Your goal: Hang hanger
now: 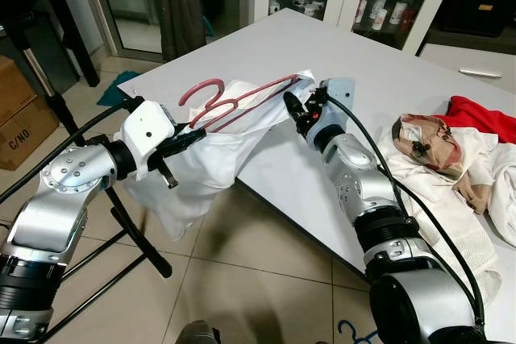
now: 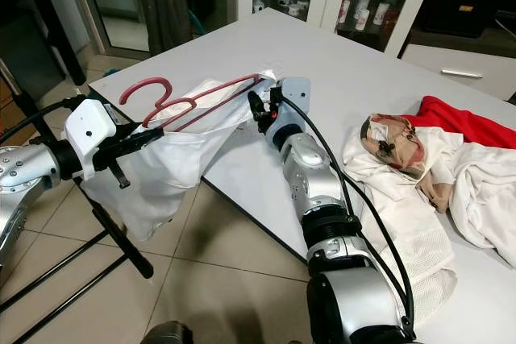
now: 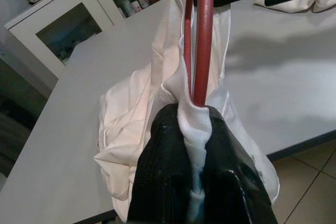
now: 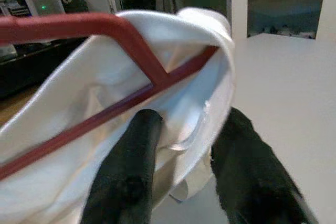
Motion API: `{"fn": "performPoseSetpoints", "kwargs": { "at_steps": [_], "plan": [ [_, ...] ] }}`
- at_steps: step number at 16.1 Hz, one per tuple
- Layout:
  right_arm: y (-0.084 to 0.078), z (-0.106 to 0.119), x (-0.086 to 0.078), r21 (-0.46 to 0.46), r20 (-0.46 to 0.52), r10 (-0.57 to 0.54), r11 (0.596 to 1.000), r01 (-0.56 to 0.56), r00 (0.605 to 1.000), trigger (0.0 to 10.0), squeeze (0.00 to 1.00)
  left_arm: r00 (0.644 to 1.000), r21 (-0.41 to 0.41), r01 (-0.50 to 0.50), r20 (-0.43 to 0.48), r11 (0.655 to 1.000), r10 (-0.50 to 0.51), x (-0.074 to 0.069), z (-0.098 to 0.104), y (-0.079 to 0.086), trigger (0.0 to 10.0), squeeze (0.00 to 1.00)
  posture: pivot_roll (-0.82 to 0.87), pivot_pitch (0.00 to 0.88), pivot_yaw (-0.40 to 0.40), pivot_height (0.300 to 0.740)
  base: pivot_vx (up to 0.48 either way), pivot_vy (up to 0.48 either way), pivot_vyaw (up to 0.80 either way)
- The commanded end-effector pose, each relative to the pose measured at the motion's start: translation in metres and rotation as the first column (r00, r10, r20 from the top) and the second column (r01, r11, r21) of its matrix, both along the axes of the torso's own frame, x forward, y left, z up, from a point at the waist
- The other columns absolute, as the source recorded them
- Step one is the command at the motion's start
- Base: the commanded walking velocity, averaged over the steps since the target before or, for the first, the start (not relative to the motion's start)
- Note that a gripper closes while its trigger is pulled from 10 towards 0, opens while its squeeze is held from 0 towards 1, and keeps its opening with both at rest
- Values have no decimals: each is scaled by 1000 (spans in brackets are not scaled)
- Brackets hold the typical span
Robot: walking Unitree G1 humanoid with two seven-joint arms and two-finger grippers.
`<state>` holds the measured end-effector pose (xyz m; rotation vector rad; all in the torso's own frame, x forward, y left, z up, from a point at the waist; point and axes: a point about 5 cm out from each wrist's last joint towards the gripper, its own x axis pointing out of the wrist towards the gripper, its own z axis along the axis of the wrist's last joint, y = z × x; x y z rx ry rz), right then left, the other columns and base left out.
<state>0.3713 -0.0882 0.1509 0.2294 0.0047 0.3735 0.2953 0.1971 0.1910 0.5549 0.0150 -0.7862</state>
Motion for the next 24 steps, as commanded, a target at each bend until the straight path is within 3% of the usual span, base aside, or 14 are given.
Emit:
{"fn": "performPoseSetpoints", "kwargs": {
  "at_steps": [1, 3, 5, 8, 11, 14, 18, 20, 21, 22, 24],
  "plan": [
    [0, 23, 2, 67, 102, -1, 998, -5, 995, 0, 0, 999, 9, 31, 37, 999, -31, 1, 9, -7, 0, 0, 103, 0, -1, 740, 0, 0, 0],
    [-2, 30, 2, 90, 140, -15, 996, 3, 990, 0, 0, 999, 10, 28, 35, 1000, -28, 1, 9, -6, 0, 0, 103, 0, -1, 740, 0, 0, 0],
    [-6, 33, 0, 57, 185, -37, 998, 26, 982, 0, 0, 1000, 16, 6, 28, 1000, -6, 3, 8, -5, 0, 0, 103, 0, -1, 740, 0, 0, 0],
    [-6, 31, -3, 52, 197, -30, 998, 21, 980, 0, 0, 1000, 20, -9, 24, 1000, 8, 5, 7, -4, 0, 0, 103, 0, -1, 740, 0, 0, 0],
    [-5, 34, -8, -61, 269, 14, 998, 2, 963, 0, 0, 997, 43, -71, 14, 997, 70, 11, 6, 2, 0, 0, 96, 0, 10, 740, 0, 0, 0],
    [-7, 37, -9, -8, 269, 8, 1000, -7, 963, 0, 0, 997, 48, -78, 7, 996, 78, 11, 4, 3, 0, 0, 96, 0, 10, 740, 0, 0, 0],
    [1, 63, -14, 63, 360, 27, 997, -53, 933, 0, 0, 998, 68, -60, -23, 996, 62, 13, 0, 0, 0, 0, 89, 0, 13, 740, 0, 0, 0],
    [13, 82, -21, 83, 426, 82, 988, -129, 901, 0, 0, 998, 79, -47, -38, 996, 50, 16, -1, -3, 0, 0, 86, 0, 15, 740, 0, 0, 0],
    [26, 90, -31, 82, 463, 174, 968, -238, 869, 0, 0, 998, 81, -51, -36, 995, 54, 20, 0, -3, 0, 0, 84, 0, 18, 740, 0, 0, 0],
    [36, 93, -40, 70, 480, 254, 943, -325, 840, 0, 0, 998, 78, -60, -30, 995, 63, 23, 2, -3, 0, 0, 84, 0, 18, 740, 0, 0, 0],
    [42, 92, -47, 51, 482, 316, 921, -386, 817, 0, 0, 997, 72, -69, -23, 995, 71, 26, 4, -3, 0, 0, 83, 0, 20, 740, 0, 0, 0]
  ]
}}
